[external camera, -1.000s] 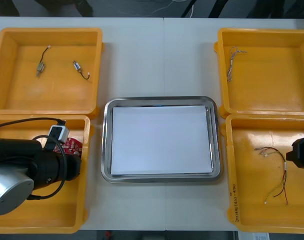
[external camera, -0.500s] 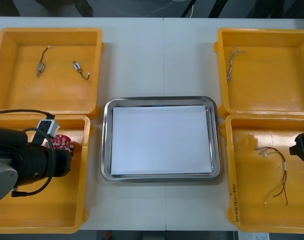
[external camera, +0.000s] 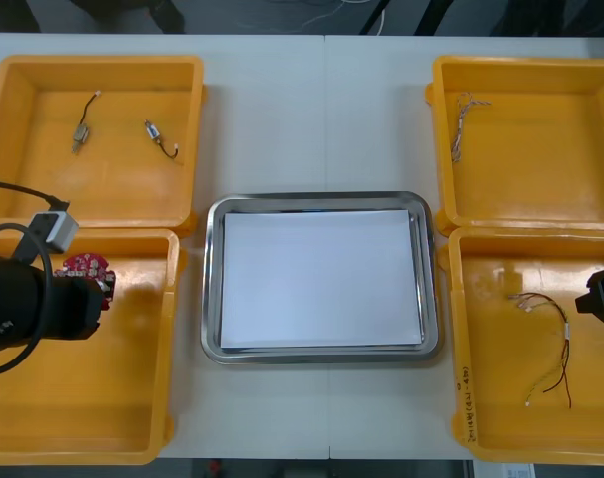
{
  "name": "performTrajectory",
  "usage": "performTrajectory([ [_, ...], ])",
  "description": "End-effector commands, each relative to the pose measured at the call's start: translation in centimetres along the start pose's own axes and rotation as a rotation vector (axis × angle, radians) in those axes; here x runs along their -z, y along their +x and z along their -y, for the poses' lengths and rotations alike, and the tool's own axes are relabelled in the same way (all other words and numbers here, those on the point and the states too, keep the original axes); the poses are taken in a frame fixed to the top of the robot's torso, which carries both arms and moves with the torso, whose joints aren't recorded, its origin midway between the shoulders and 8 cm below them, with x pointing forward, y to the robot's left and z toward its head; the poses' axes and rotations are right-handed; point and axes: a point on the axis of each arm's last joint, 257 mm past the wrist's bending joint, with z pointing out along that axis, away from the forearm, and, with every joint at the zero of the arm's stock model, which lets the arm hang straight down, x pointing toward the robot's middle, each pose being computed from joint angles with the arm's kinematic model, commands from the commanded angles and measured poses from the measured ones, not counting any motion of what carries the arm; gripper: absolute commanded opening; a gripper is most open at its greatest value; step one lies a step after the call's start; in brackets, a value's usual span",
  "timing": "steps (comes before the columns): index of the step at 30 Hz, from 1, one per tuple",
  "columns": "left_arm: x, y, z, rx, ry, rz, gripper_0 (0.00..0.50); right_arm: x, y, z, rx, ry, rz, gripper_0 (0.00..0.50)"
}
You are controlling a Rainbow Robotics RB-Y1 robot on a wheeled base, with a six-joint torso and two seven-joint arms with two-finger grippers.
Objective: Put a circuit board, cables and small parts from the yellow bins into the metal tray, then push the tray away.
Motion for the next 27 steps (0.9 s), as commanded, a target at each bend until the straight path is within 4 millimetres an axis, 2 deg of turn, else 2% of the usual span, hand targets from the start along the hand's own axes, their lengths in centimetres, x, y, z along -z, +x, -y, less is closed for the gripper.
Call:
performTrajectory([
  [1, 3.5, -3.0, -0.2, -0.045, -0.039, 0.041, 0.0, -0.4, -1.2, 0.6, 0.023, -0.004, 0.026, 0.5],
  [5, 4.3, -3.7, 0.2, -0.062, -0.041, 0.034, 0.0, -1.4, -1.2, 0.4, 0.01, -0.016, 0.027, 0.5],
  [11, 4.9, -4.3, 2.0, -0.095, -0.023, 0.02, 0.0, -3.1, -1.2, 0.2, -0.021, -0.03, 0.039, 0.5],
  [19, 4.2, -5.3, 5.9, -0.074, -0.01, 0.03, 0.0, -4.4, 0.5, 0.0, -0.036, -0.034, 0.02, 0.5],
  [27, 3.5, -5.4, 9.6, -0.097, -0.006, 0.027, 0.0, -4.4, 1.1, -0.4, -0.017, -0.023, 0.033, 0.5],
])
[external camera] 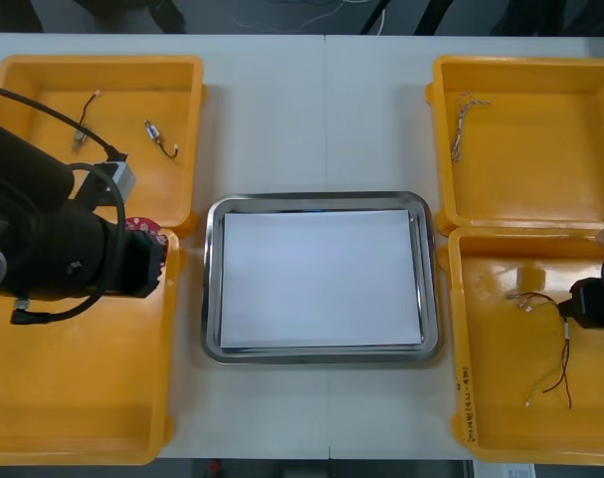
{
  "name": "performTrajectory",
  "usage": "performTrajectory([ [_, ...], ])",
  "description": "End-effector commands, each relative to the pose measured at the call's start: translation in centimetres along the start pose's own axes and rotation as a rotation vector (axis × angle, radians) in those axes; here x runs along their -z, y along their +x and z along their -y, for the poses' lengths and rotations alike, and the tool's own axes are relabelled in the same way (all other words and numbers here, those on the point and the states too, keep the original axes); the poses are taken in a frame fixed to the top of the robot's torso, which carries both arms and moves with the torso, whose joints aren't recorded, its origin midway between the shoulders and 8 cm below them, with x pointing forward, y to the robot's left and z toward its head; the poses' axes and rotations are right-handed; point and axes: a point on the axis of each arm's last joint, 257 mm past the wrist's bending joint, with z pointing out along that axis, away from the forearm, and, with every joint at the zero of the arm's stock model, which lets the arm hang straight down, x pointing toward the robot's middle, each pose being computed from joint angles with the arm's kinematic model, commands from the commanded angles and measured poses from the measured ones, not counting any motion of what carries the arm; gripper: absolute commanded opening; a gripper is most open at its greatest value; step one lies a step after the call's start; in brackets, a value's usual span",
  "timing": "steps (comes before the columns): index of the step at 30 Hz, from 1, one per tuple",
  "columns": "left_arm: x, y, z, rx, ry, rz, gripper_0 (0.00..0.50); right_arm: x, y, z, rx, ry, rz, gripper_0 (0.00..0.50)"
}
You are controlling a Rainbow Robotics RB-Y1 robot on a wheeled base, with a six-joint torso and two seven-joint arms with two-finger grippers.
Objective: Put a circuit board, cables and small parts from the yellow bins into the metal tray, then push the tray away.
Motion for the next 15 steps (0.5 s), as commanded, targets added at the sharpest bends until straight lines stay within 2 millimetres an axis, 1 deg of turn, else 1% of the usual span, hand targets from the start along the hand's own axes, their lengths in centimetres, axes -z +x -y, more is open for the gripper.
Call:
performTrajectory([
  [1, 1.1, -1.2, 1.9, -0.113, -0.021, 0.047, 0.0, -0.1, 1.1, -0.6, 0.074, 0.007, 0.004, 0.5],
  [6, 0.6, -1.0, 4.6, -0.124, -0.005, 0.048, 0.0, -0.6, 1.4, -1.0, 0.072, 0.003, 0.01, 0.5],
  [10, -0.2, -0.7, 7.1, -0.138, 0.008, 0.04, 0.0, -1.2, 1.7, -1.0, 0.069, 0.009, 0.022, 0.5],
  [14, -1.1, -0.7, 9.4, -0.138, 0.01, 0.035, 0.0, -1.1, 2.1, -0.9, 0.073, 0.02, 0.024, 0.5],
  [15, -1.3, -0.7, 9.7, -0.137, 0.008, 0.032, 0.0, -1.1, 2.2, -1.0, 0.072, 0.019, 0.021, 0.5],
])
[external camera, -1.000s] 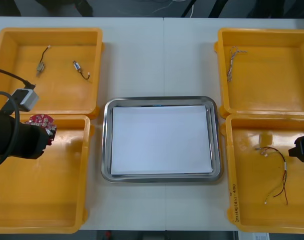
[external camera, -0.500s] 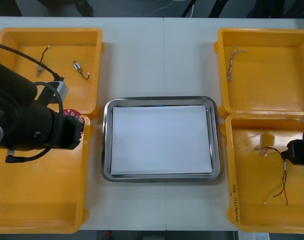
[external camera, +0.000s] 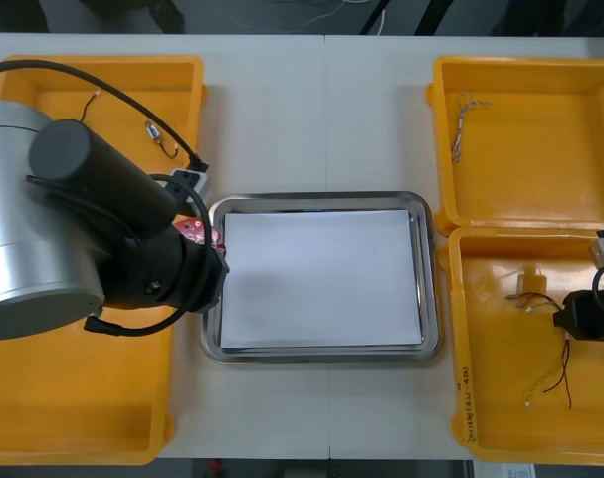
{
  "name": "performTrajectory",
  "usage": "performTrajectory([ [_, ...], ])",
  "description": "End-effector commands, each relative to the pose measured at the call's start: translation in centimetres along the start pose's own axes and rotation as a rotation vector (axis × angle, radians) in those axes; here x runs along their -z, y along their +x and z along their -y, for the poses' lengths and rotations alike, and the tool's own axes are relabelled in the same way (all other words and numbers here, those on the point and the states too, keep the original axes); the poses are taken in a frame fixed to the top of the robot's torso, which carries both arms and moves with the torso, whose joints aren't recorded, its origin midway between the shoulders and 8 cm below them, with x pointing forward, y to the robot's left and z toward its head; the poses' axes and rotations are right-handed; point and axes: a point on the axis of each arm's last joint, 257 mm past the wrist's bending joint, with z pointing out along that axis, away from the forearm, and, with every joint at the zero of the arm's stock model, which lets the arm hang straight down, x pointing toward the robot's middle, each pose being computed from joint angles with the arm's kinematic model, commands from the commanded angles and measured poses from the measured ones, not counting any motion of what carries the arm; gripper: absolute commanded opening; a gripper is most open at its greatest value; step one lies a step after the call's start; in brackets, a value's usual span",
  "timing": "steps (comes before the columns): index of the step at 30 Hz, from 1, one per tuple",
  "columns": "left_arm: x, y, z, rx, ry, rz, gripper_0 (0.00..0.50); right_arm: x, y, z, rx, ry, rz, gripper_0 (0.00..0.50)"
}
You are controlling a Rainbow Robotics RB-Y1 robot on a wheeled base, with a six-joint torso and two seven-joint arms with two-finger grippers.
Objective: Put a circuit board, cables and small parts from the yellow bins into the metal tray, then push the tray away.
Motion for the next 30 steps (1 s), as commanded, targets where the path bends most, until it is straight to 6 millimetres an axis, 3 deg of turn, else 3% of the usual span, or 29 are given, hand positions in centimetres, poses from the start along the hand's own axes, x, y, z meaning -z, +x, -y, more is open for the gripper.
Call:
performTrajectory([
  [1, -0.2, -1.8, 3.8, 0.072, 0.018, 0.032, 0.0, -0.1, 1.0, -0.8, 0.057, 0.003, 0.006, 0.5],
  [8, -3.1, -1.2, 6.3, 0.085, 0.013, 0.006, 0.0, -0.4, 1.4, -0.9, 0.055, 0.009, 0.018, 0.5],
  [15, -6.4, 0.1, 7.6, 0.106, 0.019, -0.023, 0.0, -0.8, 1.6, -1.2, 0.046, 0.008, 0.024, 0.5],
  [30, -11.2, 1.4, 9.9, 0.137, 0.027, -0.027, 0.0, -1.6, 2.0, -1.3, 0.063, 0.021, 0.042, 0.5],
])
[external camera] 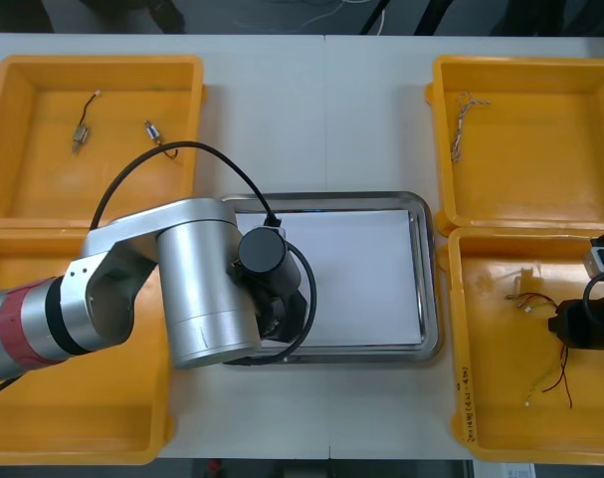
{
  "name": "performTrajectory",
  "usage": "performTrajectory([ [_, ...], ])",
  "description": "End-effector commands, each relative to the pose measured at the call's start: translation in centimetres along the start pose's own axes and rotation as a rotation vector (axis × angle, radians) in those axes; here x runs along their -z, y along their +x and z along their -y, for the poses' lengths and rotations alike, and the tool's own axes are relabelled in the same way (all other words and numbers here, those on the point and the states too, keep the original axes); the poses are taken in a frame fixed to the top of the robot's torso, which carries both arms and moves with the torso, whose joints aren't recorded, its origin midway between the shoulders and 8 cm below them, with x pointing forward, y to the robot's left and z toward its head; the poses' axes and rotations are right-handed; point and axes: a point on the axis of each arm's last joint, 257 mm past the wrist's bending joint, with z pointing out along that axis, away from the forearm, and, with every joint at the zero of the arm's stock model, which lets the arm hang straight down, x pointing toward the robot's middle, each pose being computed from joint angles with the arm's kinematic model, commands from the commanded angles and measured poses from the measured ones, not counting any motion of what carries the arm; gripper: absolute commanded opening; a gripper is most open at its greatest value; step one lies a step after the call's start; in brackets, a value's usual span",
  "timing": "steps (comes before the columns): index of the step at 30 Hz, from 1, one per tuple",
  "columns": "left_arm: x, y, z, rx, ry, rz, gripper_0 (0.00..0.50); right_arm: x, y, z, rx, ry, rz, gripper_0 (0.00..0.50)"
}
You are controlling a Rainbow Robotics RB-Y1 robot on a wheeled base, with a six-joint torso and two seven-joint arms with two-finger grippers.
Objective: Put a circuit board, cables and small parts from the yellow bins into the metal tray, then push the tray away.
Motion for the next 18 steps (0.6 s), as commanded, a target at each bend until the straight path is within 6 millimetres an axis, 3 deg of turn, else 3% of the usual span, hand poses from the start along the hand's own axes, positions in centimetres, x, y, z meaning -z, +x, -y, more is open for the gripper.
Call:
performTrajectory([
  [1, -0.9, -0.4, 2.7, 0.026, 0.036, 0.033, 0.0, -0.5, 1.3, -1.2, 0.033, -0.015, -0.009, 0.5],
  [15, -2.4, 2.0, 3.2, -0.011, 0.032, 0.0, 0.0, -0.5, 2.5, -1.3, 0.028, -0.022, -0.022, 0.5],
  [16, -2.3, 1.9, 3.2, -0.012, 0.032, 0.003, 0.0, -0.5, 2.6, -1.4, 0.027, -0.022, -0.023, 0.454],
  [18, -2.4, 1.9, 3.0, -0.013, 0.029, 0.003, 0.0, -0.5, 2.9, -1.4, 0.023, -0.025, -0.027, 0.294],
])
